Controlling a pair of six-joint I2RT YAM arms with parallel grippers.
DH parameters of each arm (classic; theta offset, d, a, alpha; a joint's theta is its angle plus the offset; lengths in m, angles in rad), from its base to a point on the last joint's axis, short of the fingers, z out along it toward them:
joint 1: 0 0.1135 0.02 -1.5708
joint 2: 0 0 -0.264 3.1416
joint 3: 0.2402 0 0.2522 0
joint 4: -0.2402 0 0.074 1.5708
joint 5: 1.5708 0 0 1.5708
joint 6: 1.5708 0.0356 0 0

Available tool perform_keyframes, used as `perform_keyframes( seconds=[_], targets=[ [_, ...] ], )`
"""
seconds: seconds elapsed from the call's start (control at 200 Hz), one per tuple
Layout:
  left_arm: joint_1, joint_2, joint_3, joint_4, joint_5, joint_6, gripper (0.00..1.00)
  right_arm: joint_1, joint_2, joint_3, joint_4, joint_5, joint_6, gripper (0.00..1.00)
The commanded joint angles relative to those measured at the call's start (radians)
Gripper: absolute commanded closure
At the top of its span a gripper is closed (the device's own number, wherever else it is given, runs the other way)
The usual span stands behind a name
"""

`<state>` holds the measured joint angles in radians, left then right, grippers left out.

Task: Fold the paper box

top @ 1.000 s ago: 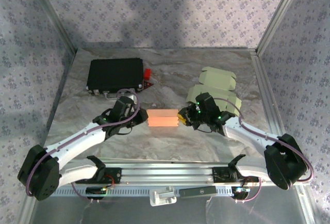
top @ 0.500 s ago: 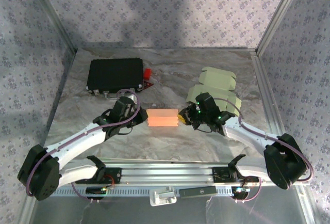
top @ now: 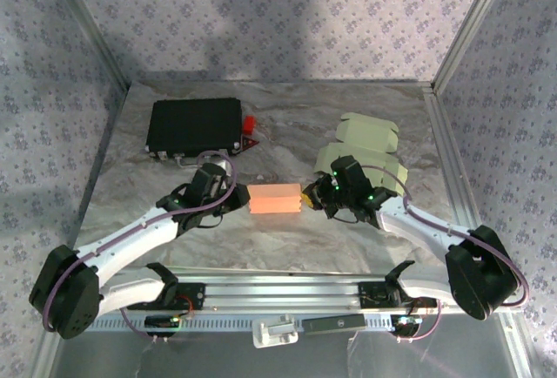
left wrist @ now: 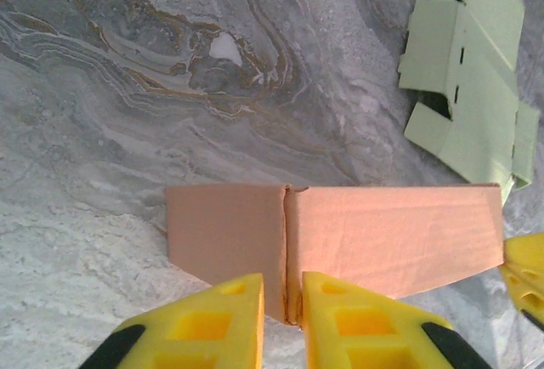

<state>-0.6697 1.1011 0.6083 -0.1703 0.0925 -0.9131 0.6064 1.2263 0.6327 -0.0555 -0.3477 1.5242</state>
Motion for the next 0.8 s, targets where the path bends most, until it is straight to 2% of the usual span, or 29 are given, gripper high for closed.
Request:
perform_keyframes(
  seconds=[0.0, 0.14, 0.225, 0.28, 0.335, 0.39, 0.435, 0.505, 0.585, 0.64, 0.795],
  targets=[
    [-0.008, -0.019, 0.051, -0.069, -0.009, 0.02, 0.75, -0.004, -0.034, 0.035, -0.16, 0.058, -0.036, 0.87],
    [-0.007, -0.055, 0.083, -0.11, -0.032, 0.015, 0.65, 0.001, -0.095, 0.068, -0.241, 0.11, -0.057, 0.81],
    [-0.008, -0.082, 0.108, -0.144, -0.042, 0.015, 0.63, 0.005, -0.125, 0.092, -0.288, 0.14, -0.065, 0.73],
    [-0.01, -0.103, 0.126, -0.167, -0.042, 0.016, 0.63, 0.021, -0.14, 0.109, -0.317, 0.164, -0.053, 0.61],
    [-0.018, -0.127, 0.144, -0.192, -0.047, 0.024, 0.62, 0.061, -0.15, 0.129, -0.347, 0.221, -0.005, 0.45],
    [-0.031, -0.149, 0.158, -0.22, -0.068, 0.034, 0.62, 0.154, -0.146, 0.15, -0.366, 0.321, 0.087, 0.3],
    [-0.036, -0.162, 0.165, -0.239, -0.077, 0.046, 0.62, 0.23, -0.127, 0.18, -0.379, 0.394, 0.168, 0.22],
    [-0.041, -0.182, 0.172, -0.263, -0.081, 0.078, 0.64, 0.311, -0.07, 0.232, -0.406, 0.461, 0.282, 0.19],
    [-0.048, -0.213, 0.161, -0.277, -0.085, 0.108, 0.65, 0.359, 0.01, 0.317, -0.453, 0.495, 0.435, 0.16],
    [-0.052, -0.243, 0.145, -0.285, -0.091, 0.117, 0.66, 0.365, 0.074, 0.383, -0.523, 0.463, 0.533, 0.17],
    [-0.053, -0.342, 0.092, -0.322, -0.111, 0.12, 0.67, 0.34, 0.215, 0.51, -0.6, 0.378, 0.678, 0.18]
  ],
)
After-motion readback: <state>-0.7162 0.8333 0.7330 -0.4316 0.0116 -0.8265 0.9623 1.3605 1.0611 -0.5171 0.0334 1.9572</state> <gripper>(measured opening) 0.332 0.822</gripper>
